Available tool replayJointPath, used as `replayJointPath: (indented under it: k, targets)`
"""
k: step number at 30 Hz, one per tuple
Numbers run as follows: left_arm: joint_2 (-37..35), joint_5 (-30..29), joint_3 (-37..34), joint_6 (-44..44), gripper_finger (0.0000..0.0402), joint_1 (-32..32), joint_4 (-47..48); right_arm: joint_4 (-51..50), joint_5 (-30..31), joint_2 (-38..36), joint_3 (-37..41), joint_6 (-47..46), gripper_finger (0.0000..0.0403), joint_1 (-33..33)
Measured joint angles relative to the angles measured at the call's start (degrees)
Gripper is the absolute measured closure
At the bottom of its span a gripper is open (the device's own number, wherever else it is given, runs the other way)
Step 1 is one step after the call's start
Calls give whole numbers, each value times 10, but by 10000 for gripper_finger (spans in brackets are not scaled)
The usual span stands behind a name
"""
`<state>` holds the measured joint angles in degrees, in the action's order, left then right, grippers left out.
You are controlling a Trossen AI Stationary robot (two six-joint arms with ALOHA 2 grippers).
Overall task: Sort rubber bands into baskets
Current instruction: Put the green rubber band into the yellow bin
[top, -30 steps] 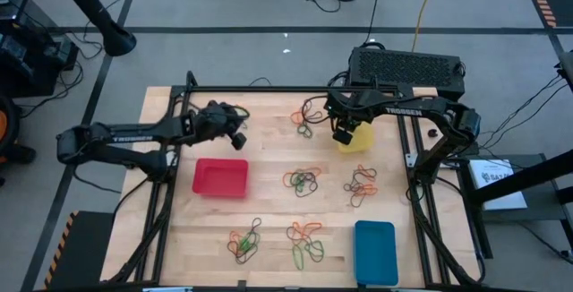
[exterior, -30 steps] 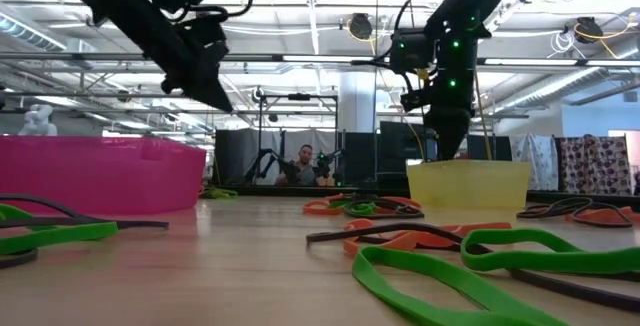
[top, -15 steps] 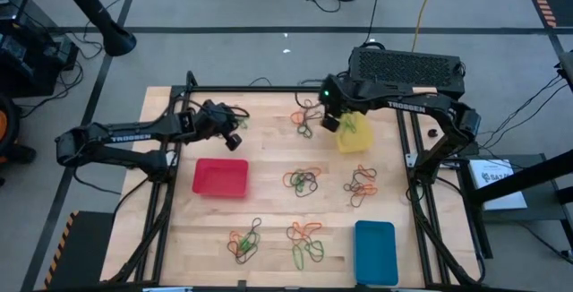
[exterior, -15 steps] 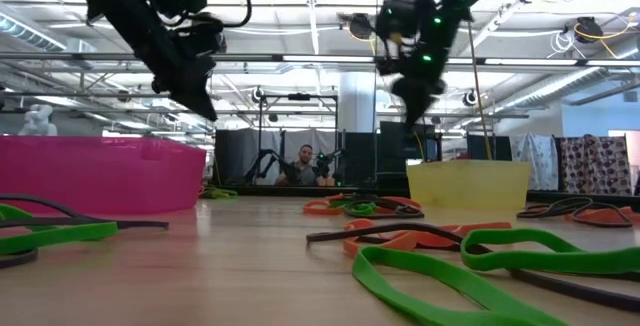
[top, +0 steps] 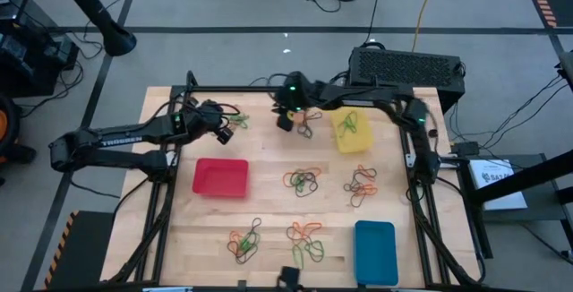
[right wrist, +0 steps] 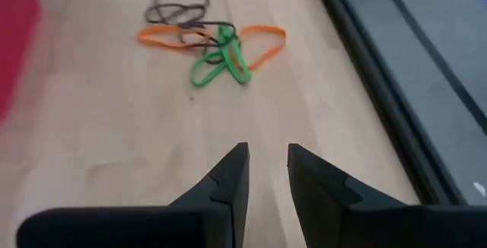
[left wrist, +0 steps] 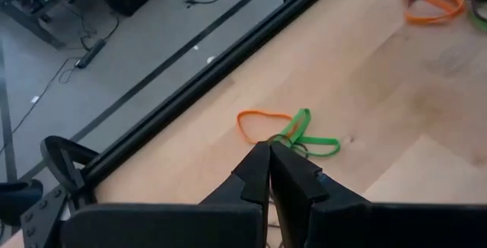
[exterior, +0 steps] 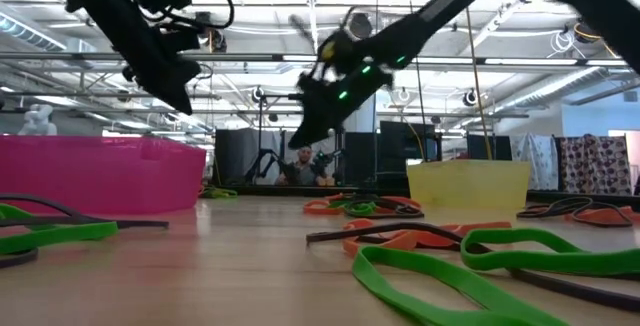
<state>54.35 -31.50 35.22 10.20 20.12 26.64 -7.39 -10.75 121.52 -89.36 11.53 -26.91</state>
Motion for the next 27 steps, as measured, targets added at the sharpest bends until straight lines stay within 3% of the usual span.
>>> replayJointPath:
  k: [8, 15, 19, 27]
  targets:
    - [-22, -8, 0, 5, 385, 0, 36, -219, -2, 138, -276, 6, 316, 2]
    - [-41, -48, 0, -4, 385, 5, 59, -318, 15, 251, -459, 102, 316, 15]
    - [-45, -59, 0, -6, 385, 5, 70, -322, 79, 253, -438, 151, 316, 35]
    - [-44, -63, 0, -26, 385, 10, 48, -287, 78, 240, -458, 131, 316, 81]
